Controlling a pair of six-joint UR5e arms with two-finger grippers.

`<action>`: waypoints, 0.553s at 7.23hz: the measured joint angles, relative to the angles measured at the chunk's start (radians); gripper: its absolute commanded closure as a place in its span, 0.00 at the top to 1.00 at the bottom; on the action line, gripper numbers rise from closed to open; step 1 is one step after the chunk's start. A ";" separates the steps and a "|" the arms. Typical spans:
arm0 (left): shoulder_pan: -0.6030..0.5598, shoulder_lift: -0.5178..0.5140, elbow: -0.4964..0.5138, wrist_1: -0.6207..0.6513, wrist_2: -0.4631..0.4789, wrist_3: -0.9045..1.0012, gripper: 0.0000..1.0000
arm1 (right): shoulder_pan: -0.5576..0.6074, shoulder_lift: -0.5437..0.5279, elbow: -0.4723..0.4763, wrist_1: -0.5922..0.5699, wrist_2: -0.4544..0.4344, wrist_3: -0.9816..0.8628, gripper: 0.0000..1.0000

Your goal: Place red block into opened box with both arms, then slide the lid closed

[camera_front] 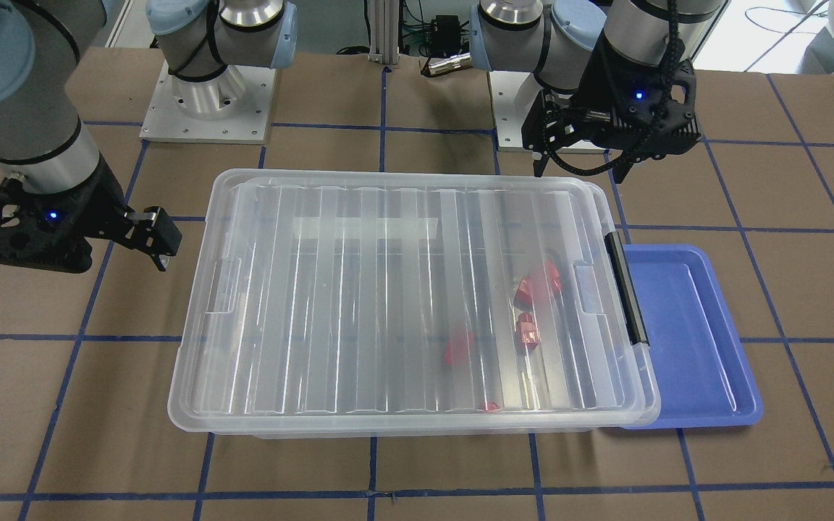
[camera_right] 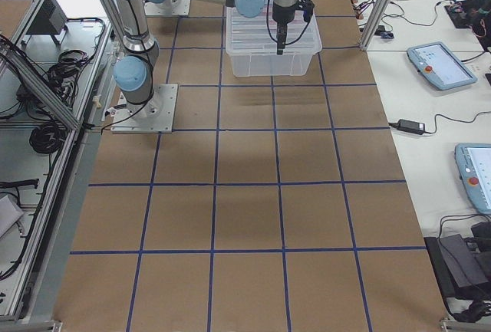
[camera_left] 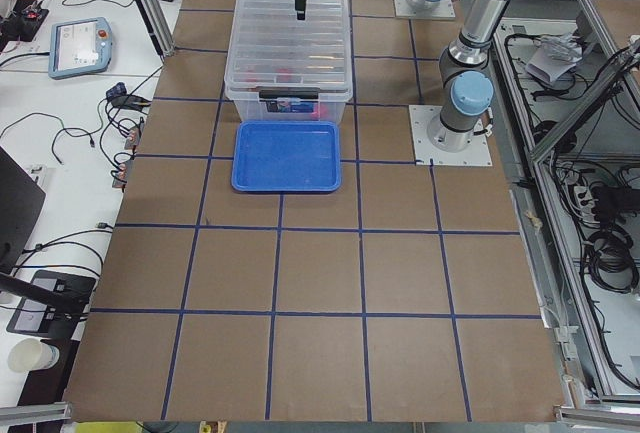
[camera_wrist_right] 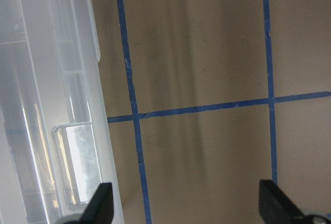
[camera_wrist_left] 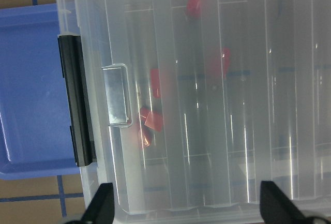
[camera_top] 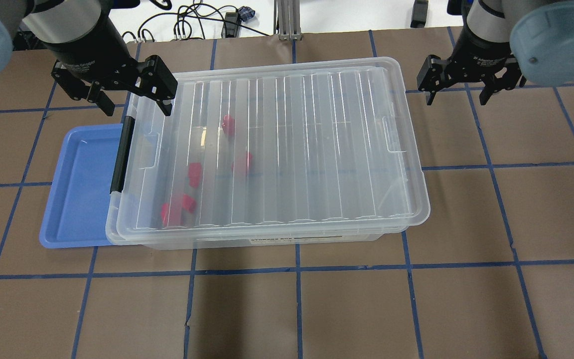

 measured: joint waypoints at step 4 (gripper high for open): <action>0.002 -0.002 -0.003 0.004 0.002 0.002 1.00 | 0.029 -0.088 -0.008 0.172 0.046 0.020 1.00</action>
